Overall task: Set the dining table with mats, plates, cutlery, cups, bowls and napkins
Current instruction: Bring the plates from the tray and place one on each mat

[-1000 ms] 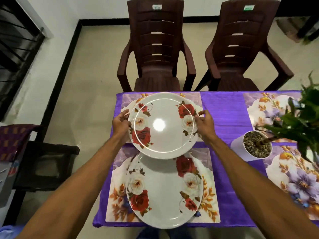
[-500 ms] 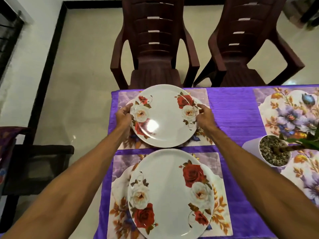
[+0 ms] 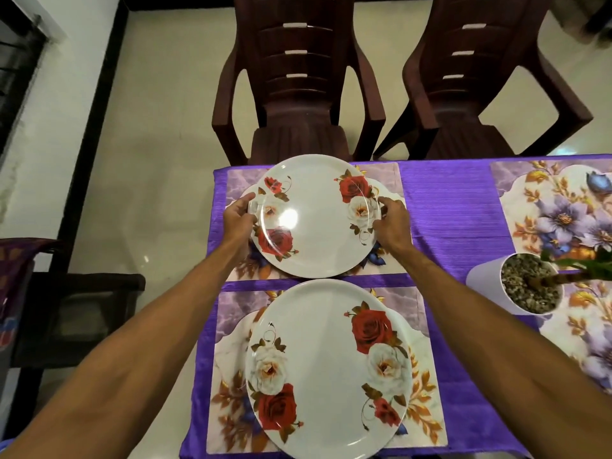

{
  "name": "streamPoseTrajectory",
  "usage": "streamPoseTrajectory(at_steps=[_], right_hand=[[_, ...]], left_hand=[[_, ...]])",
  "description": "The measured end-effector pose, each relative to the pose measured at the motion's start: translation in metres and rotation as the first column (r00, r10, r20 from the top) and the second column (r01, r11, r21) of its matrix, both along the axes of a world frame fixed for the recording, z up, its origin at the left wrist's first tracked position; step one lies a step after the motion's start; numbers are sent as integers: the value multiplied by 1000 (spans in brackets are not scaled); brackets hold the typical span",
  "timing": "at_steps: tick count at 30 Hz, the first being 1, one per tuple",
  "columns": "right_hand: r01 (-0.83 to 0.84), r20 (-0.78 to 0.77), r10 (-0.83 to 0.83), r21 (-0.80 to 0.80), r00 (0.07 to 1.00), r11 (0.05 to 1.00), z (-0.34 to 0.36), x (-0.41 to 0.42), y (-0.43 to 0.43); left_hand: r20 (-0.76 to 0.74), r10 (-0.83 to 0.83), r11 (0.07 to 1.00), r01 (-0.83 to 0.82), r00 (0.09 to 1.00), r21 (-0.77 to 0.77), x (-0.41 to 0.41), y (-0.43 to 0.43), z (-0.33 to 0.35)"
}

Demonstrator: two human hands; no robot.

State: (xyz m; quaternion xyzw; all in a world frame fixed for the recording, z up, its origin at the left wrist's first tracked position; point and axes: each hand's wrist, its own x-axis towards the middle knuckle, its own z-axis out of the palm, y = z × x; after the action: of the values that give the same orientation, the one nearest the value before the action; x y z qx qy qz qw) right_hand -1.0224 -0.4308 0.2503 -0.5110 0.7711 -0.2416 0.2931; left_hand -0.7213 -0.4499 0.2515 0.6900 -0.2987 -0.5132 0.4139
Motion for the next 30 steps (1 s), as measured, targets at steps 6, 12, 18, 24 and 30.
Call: streamPoseTrajectory(at_steps=[6,12,18,24,30], right_hand=[[14,34,-14,3,999,1000,-5,-5,3],[11,5,-11,-36,1000,999,12,-5,34],[-15,58,25,-165,998,986,33,-5,97],[-82,110,97,-140,989,987,36,-4,183],[-152,-101,156,49,982,987,16,-5,256]], left_hand=[[13,-65,998,65,998,-18,3,2,-1],[226,-26,997,41,974,-61,-1,35,12],[334,-20,987,72,942,-145,-16,109,44],[408,-81,970,167,909,-179,-29,206,56],[580,-152,975,218,800,-46,-15,295,19]])
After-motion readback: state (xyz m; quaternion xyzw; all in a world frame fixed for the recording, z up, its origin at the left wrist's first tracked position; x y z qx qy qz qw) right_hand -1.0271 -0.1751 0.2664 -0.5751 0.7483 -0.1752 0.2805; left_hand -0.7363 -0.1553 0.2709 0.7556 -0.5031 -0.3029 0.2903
